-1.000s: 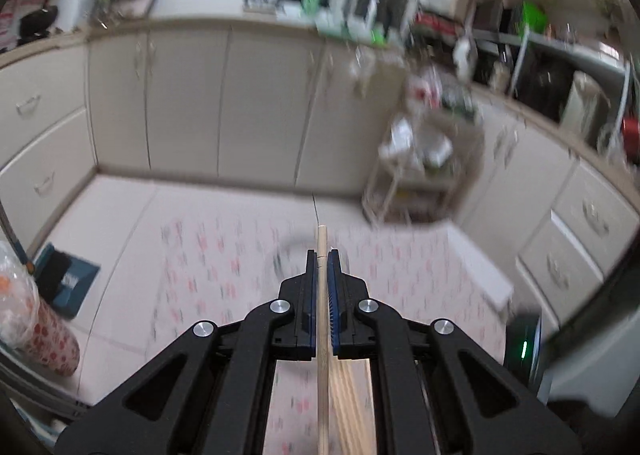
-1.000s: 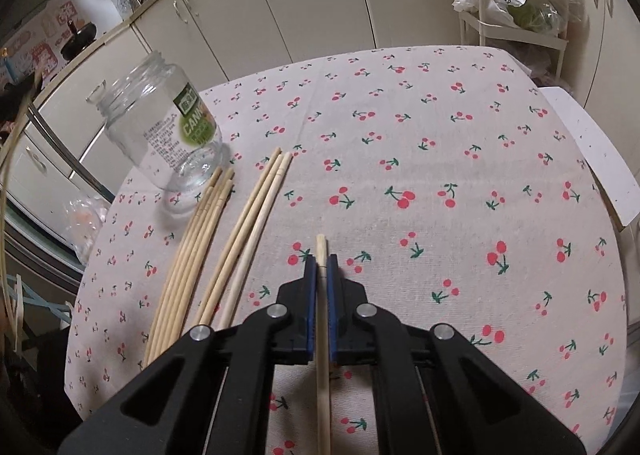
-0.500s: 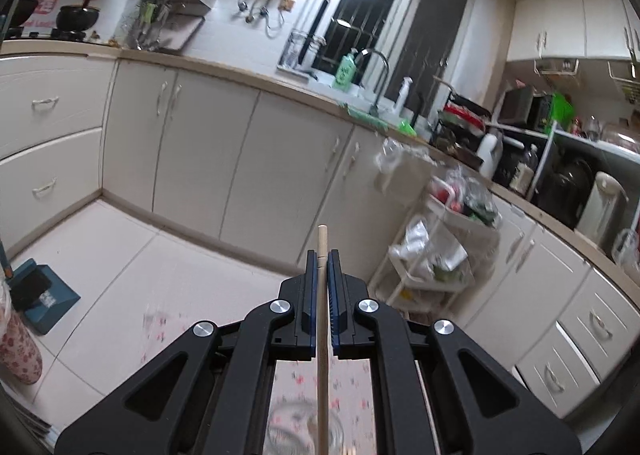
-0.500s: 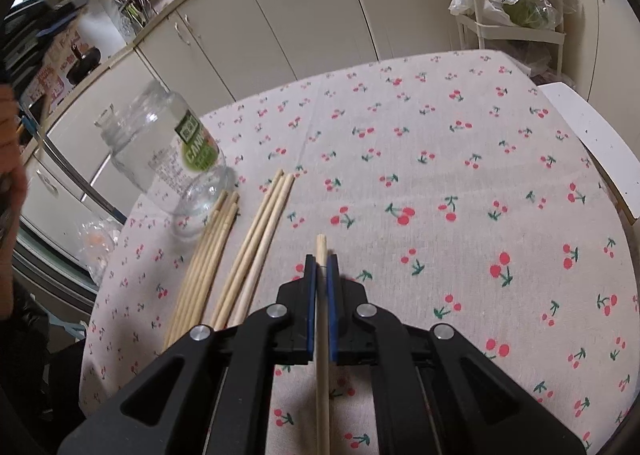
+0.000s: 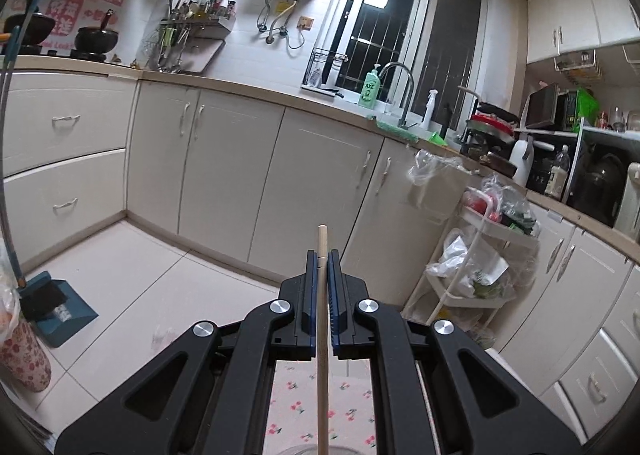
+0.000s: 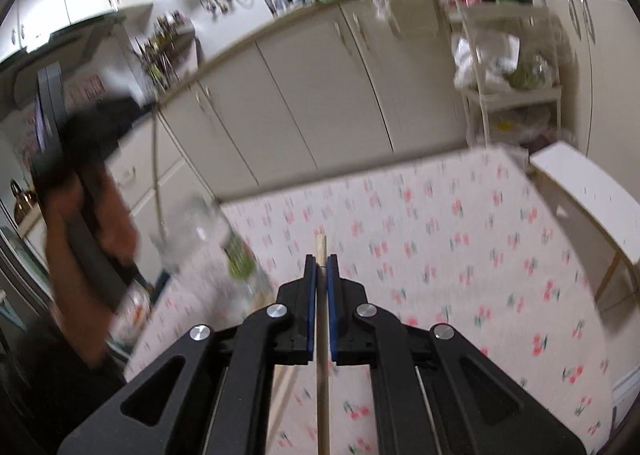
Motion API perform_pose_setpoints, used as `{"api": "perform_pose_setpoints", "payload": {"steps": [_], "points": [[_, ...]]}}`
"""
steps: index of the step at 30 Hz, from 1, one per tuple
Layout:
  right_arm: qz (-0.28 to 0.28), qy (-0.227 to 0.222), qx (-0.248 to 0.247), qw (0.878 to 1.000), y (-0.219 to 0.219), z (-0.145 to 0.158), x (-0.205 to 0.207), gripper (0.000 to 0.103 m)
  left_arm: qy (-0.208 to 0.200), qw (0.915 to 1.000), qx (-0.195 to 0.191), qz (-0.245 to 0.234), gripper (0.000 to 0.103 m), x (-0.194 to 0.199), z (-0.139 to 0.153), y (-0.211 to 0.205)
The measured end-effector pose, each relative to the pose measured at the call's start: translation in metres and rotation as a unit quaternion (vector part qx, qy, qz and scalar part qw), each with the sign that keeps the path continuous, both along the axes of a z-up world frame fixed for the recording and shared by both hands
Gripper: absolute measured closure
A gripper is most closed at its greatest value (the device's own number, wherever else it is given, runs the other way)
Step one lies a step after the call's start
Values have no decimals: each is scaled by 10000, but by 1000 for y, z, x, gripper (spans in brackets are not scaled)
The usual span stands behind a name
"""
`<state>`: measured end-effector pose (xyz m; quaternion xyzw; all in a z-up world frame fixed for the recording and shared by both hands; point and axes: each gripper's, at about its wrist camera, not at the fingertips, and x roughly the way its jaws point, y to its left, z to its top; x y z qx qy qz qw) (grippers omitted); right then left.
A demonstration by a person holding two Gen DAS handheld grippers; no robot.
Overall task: Organize utensils
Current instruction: 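Lift the held sticks with both tools and lower them into the glass jar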
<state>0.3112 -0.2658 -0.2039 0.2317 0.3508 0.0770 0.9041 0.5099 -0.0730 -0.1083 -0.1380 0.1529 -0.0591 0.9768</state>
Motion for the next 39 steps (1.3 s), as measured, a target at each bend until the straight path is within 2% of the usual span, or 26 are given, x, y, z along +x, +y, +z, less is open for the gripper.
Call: {"api": "perform_pose_setpoints", "payload": {"steps": [7, 14, 18, 24, 25, 27, 28, 29, 33, 39], "points": [[-114, -309, 188, 9993, 2, 22, 17, 97, 169, 9996, 180, -111, 98, -18, -27, -1], [-165, -523, 388, 9977, 8, 36, 27, 97, 265, 9986, 391, -233, 98, -37, -38, 1], [-233, -681, 556, 9959, 13, 44, 37, 97, 343, 9966, 653, -367, 98, -53, -41, 0], [-383, -1076, 857, 9898, 25, 62, 57, 97, 618, 9917, 908, -664, 97, -74, -47, 6], [-395, -1123, 908, 9887, 28, 65, 60, 97, 655, 9911, 933, -689, 95, -78, -47, 8], [-439, -1249, 1033, 9858, 34, 69, 71, 97, 737, 9905, 915, -721, 81, -91, -49, 17], [-460, -1323, 1079, 9842, 38, 72, 78, 97, 735, 9908, 901, -696, 69, -96, -49, 21], [-470, -1360, 1094, 9835, 40, 73, 82, 97, 717, 9913, 894, -650, 61, -103, -49, 26], [-565, -1529, 1135, 9801, 55, 74, 105, 97, 726, 9928, 799, -525, 55, -122, -52, 46], [-1074, -1803, 1163, 9708, 59, 73, 121, 97, 848, 9954, 317, -327, 48, -123, -58, 74]]}}
